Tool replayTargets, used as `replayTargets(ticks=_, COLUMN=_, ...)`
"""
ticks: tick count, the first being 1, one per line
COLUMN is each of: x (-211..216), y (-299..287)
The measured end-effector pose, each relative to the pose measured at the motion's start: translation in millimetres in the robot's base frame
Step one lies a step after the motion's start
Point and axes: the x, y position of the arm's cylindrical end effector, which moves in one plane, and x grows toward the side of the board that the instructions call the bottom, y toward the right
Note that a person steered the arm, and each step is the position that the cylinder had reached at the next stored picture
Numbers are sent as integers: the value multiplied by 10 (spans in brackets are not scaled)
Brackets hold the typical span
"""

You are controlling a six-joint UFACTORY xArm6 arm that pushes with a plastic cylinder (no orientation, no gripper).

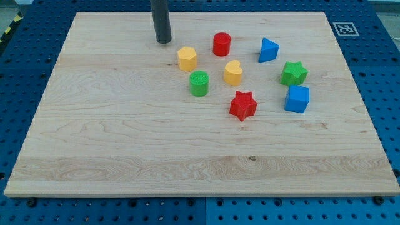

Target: Move the red circle diagonally to the green circle

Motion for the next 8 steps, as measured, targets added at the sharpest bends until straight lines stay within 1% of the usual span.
replayTargets(ticks=2, x=-39, y=-3)
replayTargets(ticks=3, x=-366, y=-14)
replayTargets(ticks=4, x=-689, y=524)
replayTargets(ticks=5, x=-839, y=1306)
replayTargets(ticks=6, x=-585, y=1854)
replayTargets(ticks=7, x=-501, y=1857)
replayTargets(ticks=8, x=-356, y=1598)
